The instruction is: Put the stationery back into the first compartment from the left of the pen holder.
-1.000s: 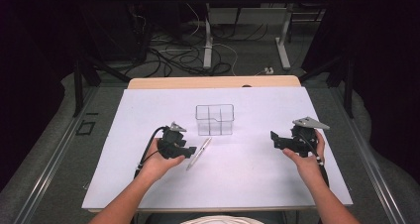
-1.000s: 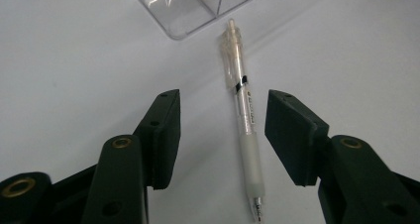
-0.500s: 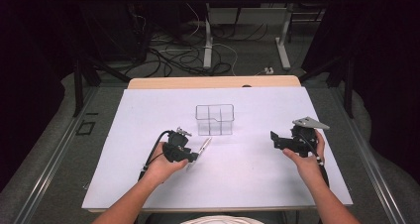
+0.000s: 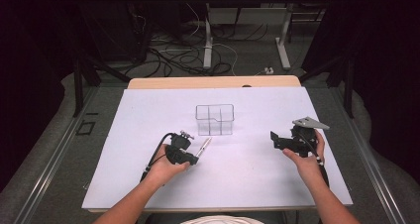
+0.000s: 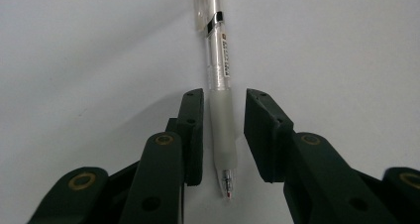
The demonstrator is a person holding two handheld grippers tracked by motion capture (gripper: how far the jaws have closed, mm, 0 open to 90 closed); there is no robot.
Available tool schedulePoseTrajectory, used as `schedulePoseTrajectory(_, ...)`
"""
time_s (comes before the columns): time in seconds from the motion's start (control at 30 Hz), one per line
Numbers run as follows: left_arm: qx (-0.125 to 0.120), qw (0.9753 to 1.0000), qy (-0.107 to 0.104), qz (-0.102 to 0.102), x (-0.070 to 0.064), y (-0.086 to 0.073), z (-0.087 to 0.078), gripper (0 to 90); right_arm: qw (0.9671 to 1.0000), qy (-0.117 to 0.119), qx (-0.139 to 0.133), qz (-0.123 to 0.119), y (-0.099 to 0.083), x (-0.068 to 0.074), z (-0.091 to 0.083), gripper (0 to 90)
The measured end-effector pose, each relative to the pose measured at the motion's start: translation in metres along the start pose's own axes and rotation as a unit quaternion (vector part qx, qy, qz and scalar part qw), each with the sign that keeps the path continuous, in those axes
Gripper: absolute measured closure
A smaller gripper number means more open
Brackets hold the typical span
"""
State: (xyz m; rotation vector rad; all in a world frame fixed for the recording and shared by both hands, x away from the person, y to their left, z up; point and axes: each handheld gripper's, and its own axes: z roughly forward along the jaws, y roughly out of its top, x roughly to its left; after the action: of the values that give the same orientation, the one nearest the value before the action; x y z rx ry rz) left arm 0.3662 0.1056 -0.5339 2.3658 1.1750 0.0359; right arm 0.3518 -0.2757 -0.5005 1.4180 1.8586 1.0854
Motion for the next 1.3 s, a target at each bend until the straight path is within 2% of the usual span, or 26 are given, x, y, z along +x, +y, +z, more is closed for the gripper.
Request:
schedulePoseTrajectory(0.07,0.004,1.0000,-0.001,-0.009,-0.0019,-0.0003,0.0008,70.6,1.0000,0.001,-0.001,0.001,-0.0003,0.0001,0.0005,5.3)
schedulePoseTrajectory(0.4,0.016,0.9998,0.008,-0.007,-0.0024,0.0006,0.0013,77.3,1.0000,-0.001,0.001,0.002,-0.0004,0.0002,0.0005,5.3)
schedulePoseTrajectory(0.73,0.020,0.9997,0.012,-0.005,-0.0014,0.0024,0.0013,79.3,1.0000,-0.001,0.002,0.000,-0.0005,0.0001,0.0005,5.3)
schedulePoseTrajectory(0.97,0.022,0.9996,0.003,-0.015,-0.0006,0.0029,0.0015,79.7,1.0000,0.001,-0.001,0.000,-0.0005,0.0003,0.0009,5.3)
schedulePoseTrajectory(1.3,0.033,0.9994,0.000,-0.006,0.0014,0.0042,-0.0011,80.0,1.0000,0.002,0.000,-0.006,-0.0006,0.0017,0.0009,6.0)
